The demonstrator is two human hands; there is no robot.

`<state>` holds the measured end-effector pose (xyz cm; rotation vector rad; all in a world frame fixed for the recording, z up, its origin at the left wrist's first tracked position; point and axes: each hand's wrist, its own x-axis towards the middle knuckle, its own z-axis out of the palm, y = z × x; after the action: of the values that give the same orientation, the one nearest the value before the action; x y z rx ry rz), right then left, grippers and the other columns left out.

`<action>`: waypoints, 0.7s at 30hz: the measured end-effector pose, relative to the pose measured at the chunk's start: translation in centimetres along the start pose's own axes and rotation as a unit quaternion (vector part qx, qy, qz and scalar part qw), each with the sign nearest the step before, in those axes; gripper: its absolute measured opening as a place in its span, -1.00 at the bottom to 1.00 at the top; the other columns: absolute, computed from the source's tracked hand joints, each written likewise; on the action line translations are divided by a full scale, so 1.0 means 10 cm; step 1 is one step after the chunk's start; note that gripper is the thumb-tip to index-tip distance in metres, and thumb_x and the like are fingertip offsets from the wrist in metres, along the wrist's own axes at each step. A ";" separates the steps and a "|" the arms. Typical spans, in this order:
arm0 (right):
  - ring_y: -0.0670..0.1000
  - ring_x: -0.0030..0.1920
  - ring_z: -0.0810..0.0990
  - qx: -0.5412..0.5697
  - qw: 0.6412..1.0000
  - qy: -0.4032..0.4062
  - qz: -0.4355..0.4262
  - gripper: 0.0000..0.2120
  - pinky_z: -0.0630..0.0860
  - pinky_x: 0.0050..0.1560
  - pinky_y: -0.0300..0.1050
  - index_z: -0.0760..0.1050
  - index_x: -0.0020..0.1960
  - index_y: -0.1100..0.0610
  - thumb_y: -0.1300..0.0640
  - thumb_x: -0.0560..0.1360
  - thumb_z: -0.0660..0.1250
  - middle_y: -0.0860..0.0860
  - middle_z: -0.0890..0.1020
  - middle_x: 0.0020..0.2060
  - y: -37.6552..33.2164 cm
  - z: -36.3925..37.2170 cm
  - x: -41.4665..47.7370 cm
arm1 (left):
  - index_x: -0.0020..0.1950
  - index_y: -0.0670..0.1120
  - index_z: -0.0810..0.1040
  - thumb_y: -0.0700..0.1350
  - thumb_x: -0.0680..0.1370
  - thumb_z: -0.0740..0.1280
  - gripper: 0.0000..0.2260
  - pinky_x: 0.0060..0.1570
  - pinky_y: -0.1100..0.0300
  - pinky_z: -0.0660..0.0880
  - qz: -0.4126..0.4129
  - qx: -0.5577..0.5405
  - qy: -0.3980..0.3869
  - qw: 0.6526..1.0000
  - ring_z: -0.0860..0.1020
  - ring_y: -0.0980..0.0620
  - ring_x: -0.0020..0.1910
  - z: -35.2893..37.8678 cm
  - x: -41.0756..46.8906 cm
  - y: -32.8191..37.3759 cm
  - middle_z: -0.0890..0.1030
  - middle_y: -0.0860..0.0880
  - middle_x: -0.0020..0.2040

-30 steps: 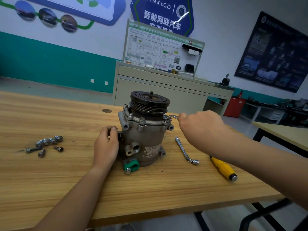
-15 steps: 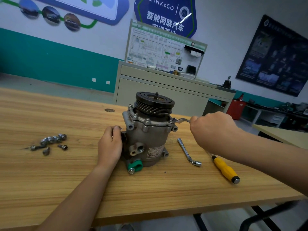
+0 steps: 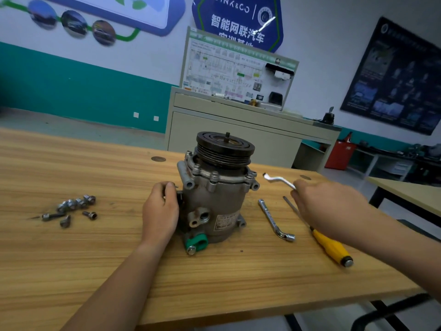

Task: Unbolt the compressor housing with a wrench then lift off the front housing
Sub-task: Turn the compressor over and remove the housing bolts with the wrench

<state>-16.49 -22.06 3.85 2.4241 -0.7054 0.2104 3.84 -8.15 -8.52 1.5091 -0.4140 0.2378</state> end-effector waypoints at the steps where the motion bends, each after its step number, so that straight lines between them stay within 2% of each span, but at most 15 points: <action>1: -0.09 -0.42 0.38 0.007 1.000 0.019 0.008 -0.85 0.34 -0.49 -0.19 0.32 0.06 0.01 0.03 0.62 0.00 -0.08 0.37 -0.42 0.01 -0.04 0.01 | -0.09 -0.07 0.50 -0.10 0.62 0.13 -0.82 -0.38 0.52 0.28 0.001 0.005 0.001 1.000 0.43 0.31 -0.30 0.00 0.00 0.01 0.49 0.09 -0.26; 4: -0.11 -0.42 0.37 0.010 0.999 0.039 -0.004 -0.87 0.40 -0.46 -0.20 0.33 0.07 0.00 0.02 0.61 0.03 -0.09 0.37 -0.41 -0.02 -0.14 0.05 | -0.09 -0.06 0.49 -0.11 0.62 0.14 -0.83 -0.37 0.54 0.28 0.003 0.011 0.004 1.000 0.41 0.30 -0.31 0.00 -0.01 0.02 0.48 0.11 -0.26; 7: -0.12 -0.43 0.33 -0.010 1.000 0.004 -0.027 -0.87 0.28 -0.51 -0.24 0.32 0.14 0.02 0.08 0.61 0.09 -0.09 0.34 -0.40 -0.10 -0.20 0.10 | -0.08 -0.07 0.50 -0.10 0.62 0.14 -0.82 -0.37 0.53 0.27 -0.004 0.007 0.002 1.000 0.41 0.25 -0.27 -0.01 -0.01 0.02 0.49 0.09 -0.25; 11: -0.07 -0.50 0.26 -0.097 0.992 0.024 -0.076 -0.80 0.19 -0.56 -0.22 0.27 0.20 0.13 0.20 0.58 0.14 -0.04 0.28 -0.46 -0.15 -0.28 0.14 | -0.06 -0.07 0.50 -0.09 0.62 0.13 -0.82 -0.38 0.47 0.26 -0.010 -0.001 -0.004 1.000 0.41 0.23 -0.27 -0.01 -0.02 0.02 0.49 0.08 -0.25; 14: -0.03 -0.53 0.24 -0.148 0.984 0.021 -0.101 -0.70 0.19 -0.58 -0.21 0.23 0.28 0.23 0.27 0.56 0.14 0.00 0.26 -0.48 -0.18 -0.33 0.11 | -0.05 -0.06 0.50 -0.09 0.62 0.13 -0.82 -0.38 0.50 0.26 -0.010 0.002 -0.003 1.000 0.41 0.24 -0.25 -0.02 -0.03 0.02 0.48 0.11 -0.24; 17: -0.04 -0.54 0.25 -0.165 0.978 0.022 -0.129 -0.62 0.18 -0.58 -0.21 0.15 0.36 0.30 0.16 0.60 0.06 0.00 0.27 -0.50 -0.18 -0.36 0.09 | -0.02 -0.08 0.51 -0.11 0.61 0.15 -0.84 -0.31 0.49 0.28 -0.001 0.007 -0.011 1.000 0.42 0.15 -0.20 -0.02 -0.04 0.03 0.50 0.09 -0.20; 19: -0.07 -0.53 0.27 -0.136 0.980 0.009 -0.144 -0.65 0.22 -0.56 -0.21 0.26 0.25 0.23 0.02 0.60 -0.03 -0.03 0.30 -0.49 -0.12 -0.40 0.10 | 0.05 -0.15 0.53 -0.12 0.60 0.16 -0.81 -0.14 0.40 0.28 0.014 0.032 -0.010 0.999 0.41 0.10 -0.05 -0.03 -0.05 0.03 0.51 -0.01 -0.04; 21: -0.09 -0.51 0.28 -0.100 0.983 -0.016 -0.156 -0.74 0.21 -0.53 -0.22 0.28 0.03 0.15 -0.02 0.59 -0.04 -0.05 0.32 -0.47 -0.06 -0.45 0.14 | 0.12 -0.24 0.52 -0.12 0.60 0.17 -0.76 0.07 0.33 0.25 0.010 0.039 0.002 0.999 0.37 0.09 0.09 -0.05 -0.03 0.03 0.46 -0.13 0.14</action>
<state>-14.91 -19.61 7.66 2.3089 -0.3334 -0.0255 3.55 -7.61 -8.39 1.5820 -0.4207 0.2762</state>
